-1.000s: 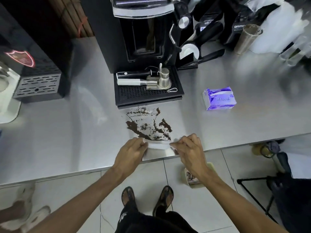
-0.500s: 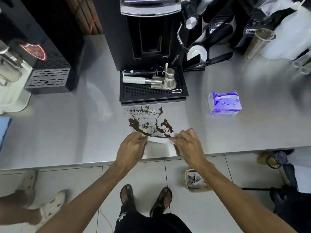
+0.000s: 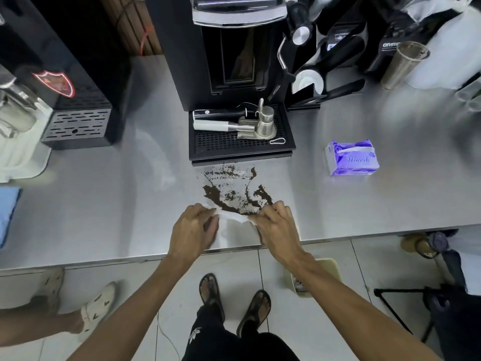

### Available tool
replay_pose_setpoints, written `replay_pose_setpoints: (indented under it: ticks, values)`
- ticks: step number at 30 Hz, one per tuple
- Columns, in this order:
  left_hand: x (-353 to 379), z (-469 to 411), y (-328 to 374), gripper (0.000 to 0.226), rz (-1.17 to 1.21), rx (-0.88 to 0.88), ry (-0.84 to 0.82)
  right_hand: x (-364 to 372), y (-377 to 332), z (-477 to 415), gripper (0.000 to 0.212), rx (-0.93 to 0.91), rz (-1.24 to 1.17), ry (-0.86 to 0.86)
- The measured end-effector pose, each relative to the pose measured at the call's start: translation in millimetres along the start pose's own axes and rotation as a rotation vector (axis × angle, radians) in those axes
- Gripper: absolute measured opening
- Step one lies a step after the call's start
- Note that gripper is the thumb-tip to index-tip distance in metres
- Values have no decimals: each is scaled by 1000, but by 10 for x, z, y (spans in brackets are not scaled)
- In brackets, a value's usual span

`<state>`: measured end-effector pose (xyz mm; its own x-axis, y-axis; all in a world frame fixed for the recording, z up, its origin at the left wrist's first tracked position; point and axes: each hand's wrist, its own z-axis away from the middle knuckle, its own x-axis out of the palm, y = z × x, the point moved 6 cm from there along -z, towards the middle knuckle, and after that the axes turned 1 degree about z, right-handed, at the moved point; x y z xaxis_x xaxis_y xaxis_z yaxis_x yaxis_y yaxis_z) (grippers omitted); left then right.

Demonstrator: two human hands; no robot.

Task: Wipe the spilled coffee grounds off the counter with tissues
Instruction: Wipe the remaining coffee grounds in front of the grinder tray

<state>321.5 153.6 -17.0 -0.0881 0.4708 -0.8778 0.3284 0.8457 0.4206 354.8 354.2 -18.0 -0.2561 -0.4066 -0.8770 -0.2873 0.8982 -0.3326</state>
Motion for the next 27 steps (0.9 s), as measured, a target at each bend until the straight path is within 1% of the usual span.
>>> replay_pose_setpoints:
  ticks: [1, 2, 4, 5, 7, 10, 13, 15, 17, 20, 23, 26, 27]
  values:
    - [-51, 3, -23, 11, 41, -42, 6, -6, -60, 21, 13, -12, -11, -4]
    - [-105, 17, -48, 15, 69, -67, 12, 2, -129, 59, 15, -22, -13, -14]
    - [-155, 70, -108, 23, 101, -72, 17, 65, -250, 175, 18, -23, 1, -53]
    - [-153, 97, -141, 23, 116, -84, 10, 100, -284, 226, 21, -11, 8, -64]
    - [-117, 125, -203, 18, 147, -143, -8, 152, -306, 268, 25, 31, 12, -53]
    - [-55, 113, -283, 16, 200, -249, -4, 134, -335, 238, 29, 113, 23, -19]
    - [-42, 96, -286, 12, 329, -316, 9, 102, -355, 216, 33, 197, 13, -4]
    - [-57, 77, -300, 11, 397, -344, 12, 101, -385, 211, 32, 220, -5, 10]
    - [-39, 20, -324, 8, 405, -339, -2, 99, -390, 173, 28, 257, -13, 19]
    - [52, -126, -399, 5, 444, -356, -36, 120, -380, 73, 23, 329, 5, 6]
    - [93, -237, -434, 3, 492, -376, -52, 136, -389, 34, 16, 426, -45, 0]
    - [96, -222, -469, 6, 583, -400, -52, 140, -416, 62, 12, 493, -81, -46]
    - [89, -204, -471, 15, 598, -400, -55, 136, -424, 76, 11, 510, -88, -57]
